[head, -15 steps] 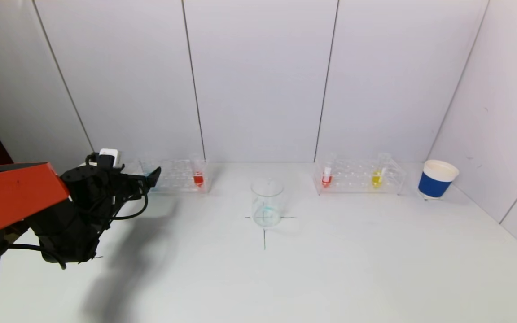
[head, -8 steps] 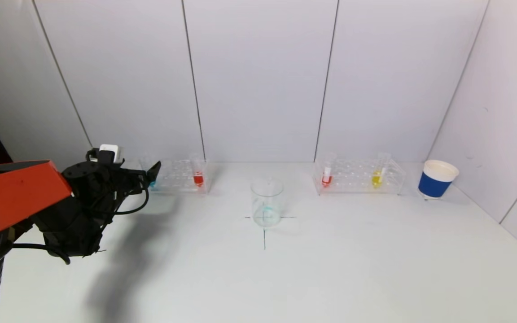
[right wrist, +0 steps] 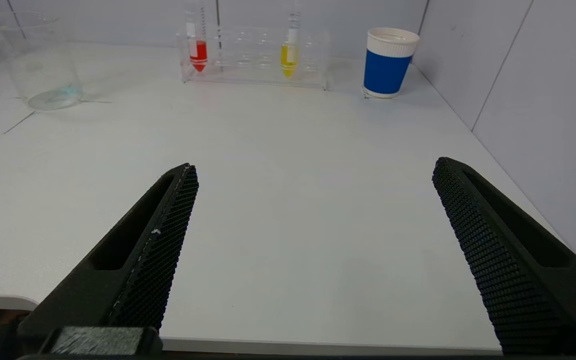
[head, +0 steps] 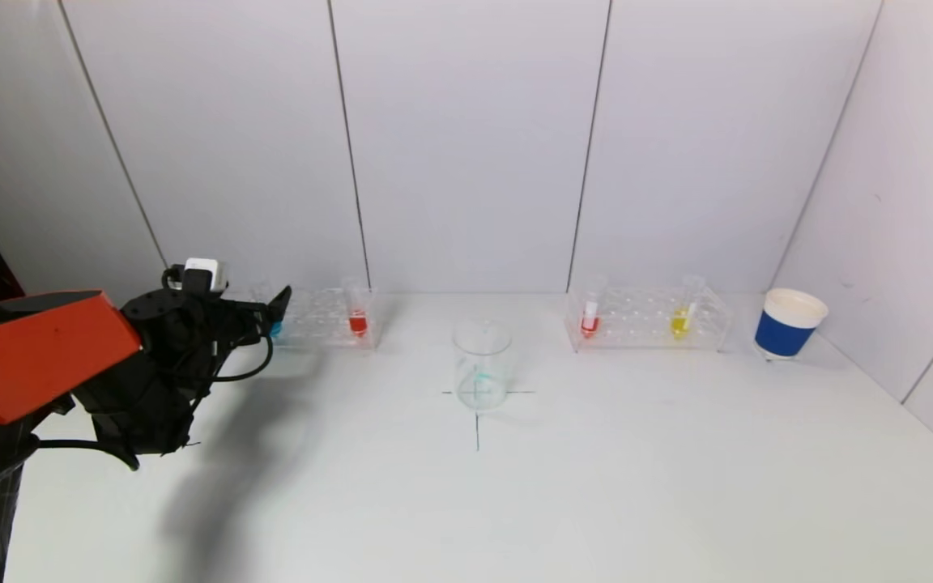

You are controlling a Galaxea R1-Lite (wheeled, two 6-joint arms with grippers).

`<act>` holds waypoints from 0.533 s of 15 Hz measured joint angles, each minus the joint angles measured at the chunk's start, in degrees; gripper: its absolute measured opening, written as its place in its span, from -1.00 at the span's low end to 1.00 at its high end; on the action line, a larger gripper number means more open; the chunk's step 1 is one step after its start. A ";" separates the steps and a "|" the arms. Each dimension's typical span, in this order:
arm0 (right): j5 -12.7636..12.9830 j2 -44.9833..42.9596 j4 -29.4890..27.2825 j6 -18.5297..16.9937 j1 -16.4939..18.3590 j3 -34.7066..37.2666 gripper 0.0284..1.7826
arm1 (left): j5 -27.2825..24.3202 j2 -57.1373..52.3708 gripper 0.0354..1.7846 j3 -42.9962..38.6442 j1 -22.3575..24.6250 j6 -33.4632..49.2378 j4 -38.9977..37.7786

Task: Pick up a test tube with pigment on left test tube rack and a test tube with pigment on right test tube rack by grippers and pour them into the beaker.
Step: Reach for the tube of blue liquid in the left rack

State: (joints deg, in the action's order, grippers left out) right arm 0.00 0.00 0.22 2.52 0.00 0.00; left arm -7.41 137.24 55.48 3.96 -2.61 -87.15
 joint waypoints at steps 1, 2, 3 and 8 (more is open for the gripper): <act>0.00 0.00 0.02 0.00 0.00 0.00 0.92 | -0.02 0.30 0.80 0.15 0.00 -0.02 0.00; 0.02 0.00 0.02 0.00 0.00 0.00 0.92 | -0.02 0.60 0.68 0.46 0.00 -0.04 0.00; 0.02 0.00 0.02 0.00 0.00 0.00 0.92 | -0.02 0.85 0.54 0.85 -0.02 -0.06 0.00; 0.00 0.00 0.02 0.00 0.00 0.00 0.92 | 0.02 2.15 -0.46 2.93 -0.06 -0.11 0.00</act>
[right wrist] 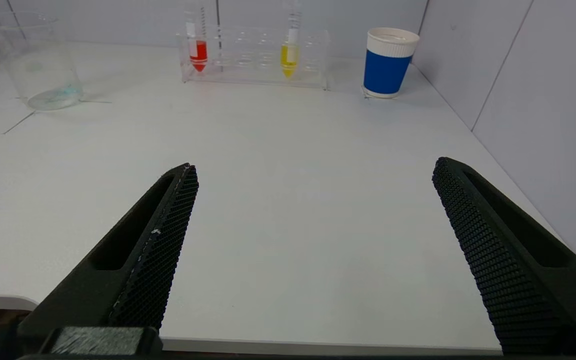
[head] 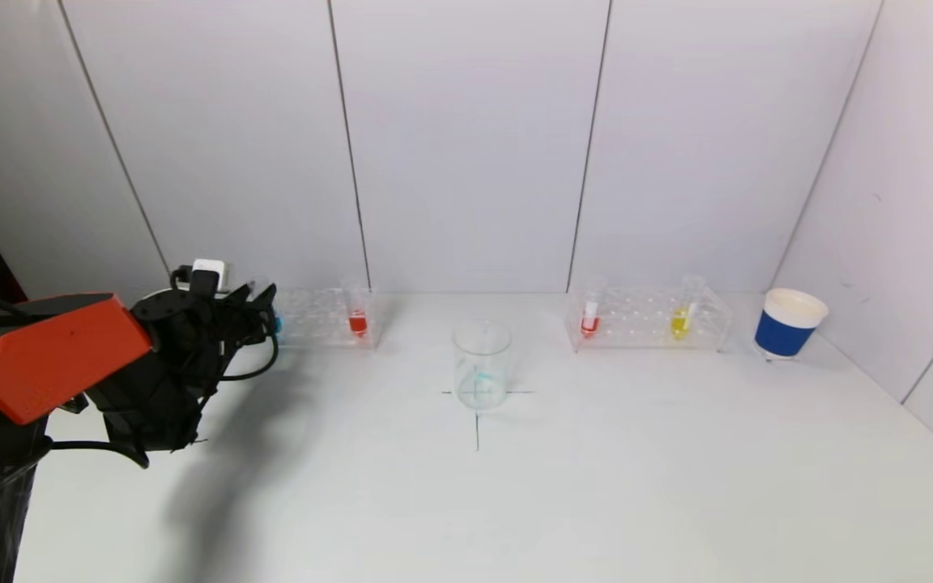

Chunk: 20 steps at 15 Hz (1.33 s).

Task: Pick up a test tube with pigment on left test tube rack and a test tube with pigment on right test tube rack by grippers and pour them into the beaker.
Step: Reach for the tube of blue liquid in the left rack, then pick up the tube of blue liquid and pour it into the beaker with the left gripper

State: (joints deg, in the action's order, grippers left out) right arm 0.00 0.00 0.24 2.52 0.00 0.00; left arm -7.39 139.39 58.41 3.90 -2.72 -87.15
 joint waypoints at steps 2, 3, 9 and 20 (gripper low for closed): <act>0.00 0.00 0.00 0.00 0.00 0.00 0.92 | 0.00 0.22 -0.54 0.44 0.06 0.00 0.02; 0.00 0.00 -0.02 0.00 0.00 0.00 0.92 | 0.01 0.28 -0.54 0.55 0.09 -0.02 0.02; 0.00 0.00 -0.02 0.00 0.00 0.00 0.92 | 0.11 0.39 -0.54 0.72 0.12 -0.04 0.00; 0.00 0.00 0.00 0.00 0.00 0.00 0.92 | 0.11 -3.33 -0.54 -1.88 0.43 -0.09 0.00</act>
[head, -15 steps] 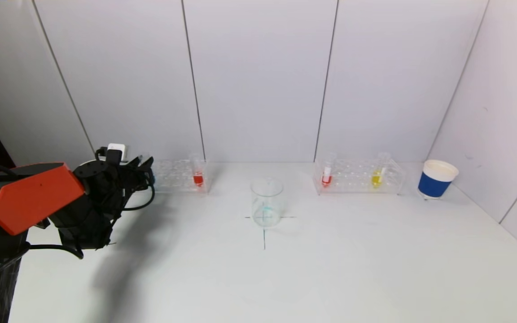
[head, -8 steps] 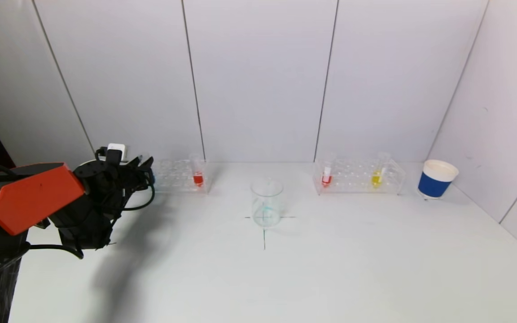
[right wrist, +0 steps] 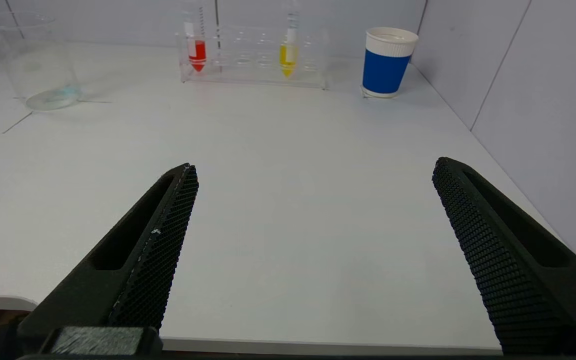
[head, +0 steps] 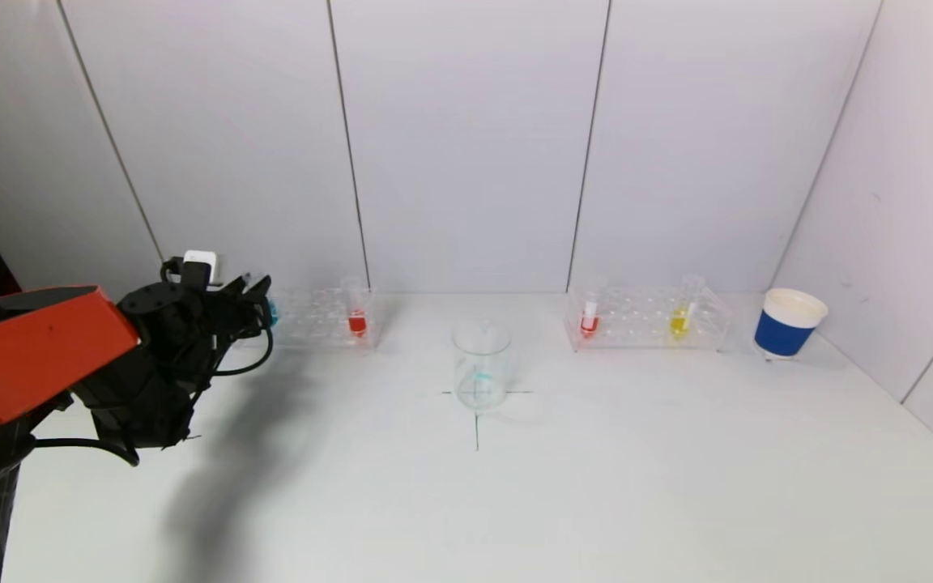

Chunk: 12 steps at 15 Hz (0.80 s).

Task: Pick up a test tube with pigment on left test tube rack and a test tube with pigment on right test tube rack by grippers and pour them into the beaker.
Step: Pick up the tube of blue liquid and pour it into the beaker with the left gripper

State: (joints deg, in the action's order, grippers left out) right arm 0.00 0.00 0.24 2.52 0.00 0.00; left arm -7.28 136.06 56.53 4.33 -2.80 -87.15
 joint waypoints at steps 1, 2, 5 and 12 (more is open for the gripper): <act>0.00 0.00 0.00 0.00 0.00 0.00 0.92 | 0.00 -0.83 -0.54 -0.44 0.05 -0.02 -0.02; 0.00 0.00 -0.02 0.00 0.00 0.00 0.92 | 0.01 -1.69 -0.54 -0.83 0.05 -0.09 0.00; 0.00 0.00 0.00 0.00 0.00 0.00 0.92 | 0.17 -4.94 -0.54 -1.43 0.13 -0.13 1.40; 0.00 0.00 0.00 0.00 0.00 0.00 0.92 | 0.12 -15.34 -0.54 -1.18 0.00 -0.17 10.00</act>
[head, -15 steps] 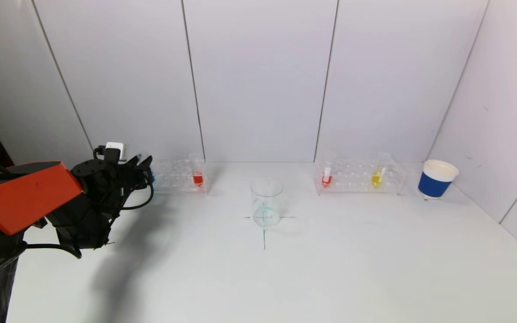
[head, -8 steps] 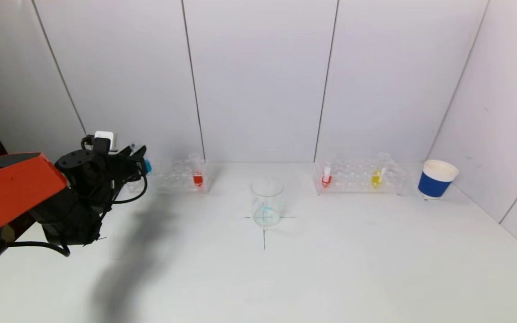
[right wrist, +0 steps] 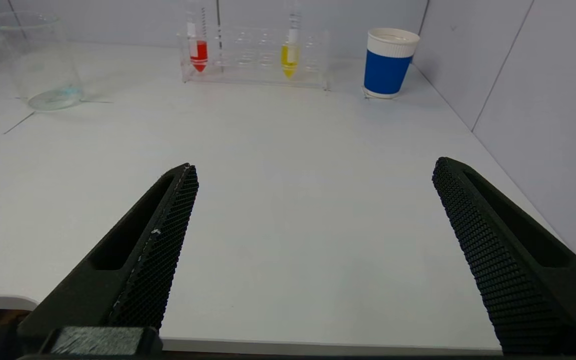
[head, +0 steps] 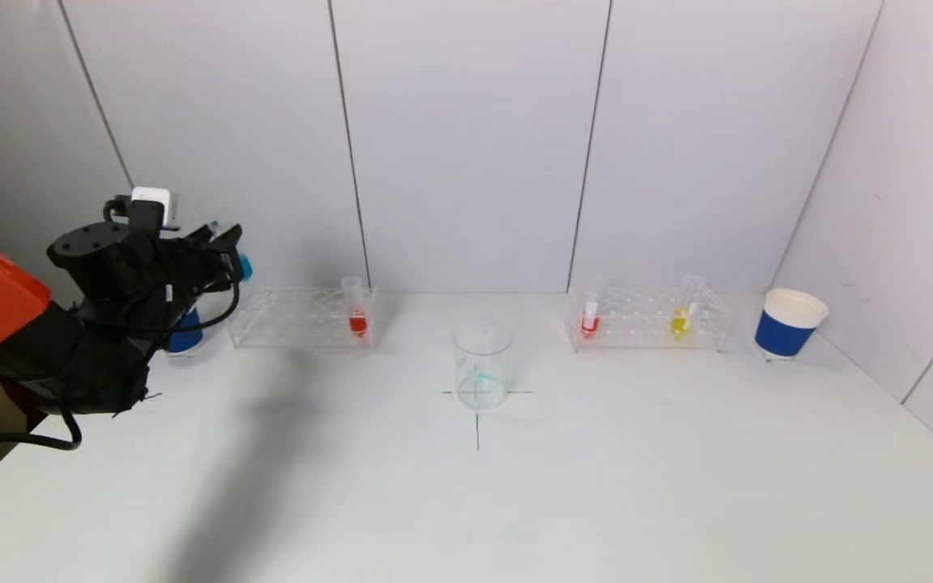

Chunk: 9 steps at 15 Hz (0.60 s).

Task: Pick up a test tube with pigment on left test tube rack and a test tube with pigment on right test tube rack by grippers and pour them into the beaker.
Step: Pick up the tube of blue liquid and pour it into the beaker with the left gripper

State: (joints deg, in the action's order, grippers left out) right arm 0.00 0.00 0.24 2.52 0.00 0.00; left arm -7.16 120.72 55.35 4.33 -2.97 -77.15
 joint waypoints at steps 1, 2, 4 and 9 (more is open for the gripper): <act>0.02 0.00 -0.02 0.00 0.00 0.00 0.92 | -0.04 -1.76 -0.54 0.27 -0.15 0.00 1.79; 0.00 0.00 0.00 0.00 0.00 0.00 0.92 | -0.12 -3.58 -0.54 0.57 -0.45 -0.07 3.80; 0.02 0.00 -0.02 -0.02 0.00 0.00 0.92 | -0.22 -7.58 -0.54 1.43 -1.38 -1.35 9.35; 0.00 0.00 0.00 0.00 0.00 0.00 0.92 | -0.89 -15.24 -0.54 5.46 -7.00 -5.07 19.93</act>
State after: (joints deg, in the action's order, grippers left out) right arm 0.00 0.00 0.24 2.52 0.00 0.00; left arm -8.05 105.49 60.81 -2.67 -8.05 -57.22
